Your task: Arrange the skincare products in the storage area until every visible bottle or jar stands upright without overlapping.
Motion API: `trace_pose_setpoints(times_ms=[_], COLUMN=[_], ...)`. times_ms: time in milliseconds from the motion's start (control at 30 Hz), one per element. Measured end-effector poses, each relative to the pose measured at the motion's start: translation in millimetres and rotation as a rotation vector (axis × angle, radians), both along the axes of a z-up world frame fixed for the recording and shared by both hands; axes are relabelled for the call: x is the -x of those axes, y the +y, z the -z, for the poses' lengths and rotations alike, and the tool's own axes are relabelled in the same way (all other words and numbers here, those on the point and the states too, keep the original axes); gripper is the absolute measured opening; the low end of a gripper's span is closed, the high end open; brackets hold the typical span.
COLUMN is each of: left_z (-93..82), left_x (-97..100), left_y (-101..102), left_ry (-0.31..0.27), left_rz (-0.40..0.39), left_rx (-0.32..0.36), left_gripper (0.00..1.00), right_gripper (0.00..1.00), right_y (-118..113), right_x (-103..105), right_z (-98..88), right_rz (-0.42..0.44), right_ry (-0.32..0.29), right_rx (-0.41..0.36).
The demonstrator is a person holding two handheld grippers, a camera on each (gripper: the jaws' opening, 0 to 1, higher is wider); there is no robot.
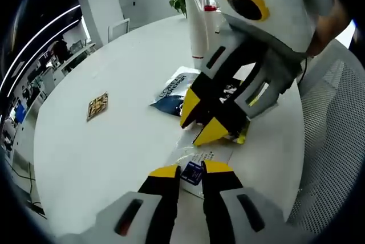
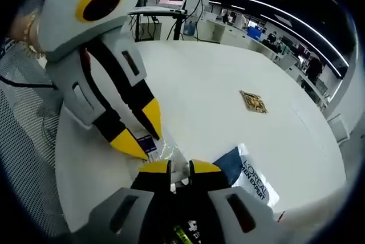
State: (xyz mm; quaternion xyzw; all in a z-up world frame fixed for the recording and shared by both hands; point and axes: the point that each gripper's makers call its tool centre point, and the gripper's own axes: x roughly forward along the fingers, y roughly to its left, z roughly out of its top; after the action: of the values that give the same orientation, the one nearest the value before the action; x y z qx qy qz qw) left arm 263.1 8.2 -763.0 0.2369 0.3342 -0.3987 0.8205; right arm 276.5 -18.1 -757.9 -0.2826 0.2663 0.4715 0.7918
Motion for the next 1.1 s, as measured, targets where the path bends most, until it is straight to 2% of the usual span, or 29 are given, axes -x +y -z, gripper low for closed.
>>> trace_pose_setpoints(times_ms=[67, 200, 400, 733, 1100], left_z=[0.3, 0.6, -0.4, -0.4, -13.6], left_x=[0.1, -0.1, 0.5, -0.3, -1.8], left_y=[0, 1, 0, 1, 7], left_ry=[0.001, 0.001, 0.001, 0.004, -0.008], left_rz=[-0.003, -0.009, -0.018, -0.021, -0.032], left_rx=[-0.001, 0.001, -0.004, -0.020, -0.029], left_gripper=[0.17, 0.17, 0.17, 0.18, 0.24], right_gripper=[0.17, 0.30, 0.39, 0.40, 0.45], right_y=[-3, -8, -18, -37, -45], right_x=[2, 6, 18, 24, 31], right_z=[-5.1, -9.4, -8.4, -10.4, -12.9], right_rz=[0.007, 0.020, 0.044, 0.101, 0.140], right_ry=[-0.002, 0.000, 0.021, 0.038, 0.063], right_rx=[-0.009, -0.029, -0.037, -0.051, -0.075])
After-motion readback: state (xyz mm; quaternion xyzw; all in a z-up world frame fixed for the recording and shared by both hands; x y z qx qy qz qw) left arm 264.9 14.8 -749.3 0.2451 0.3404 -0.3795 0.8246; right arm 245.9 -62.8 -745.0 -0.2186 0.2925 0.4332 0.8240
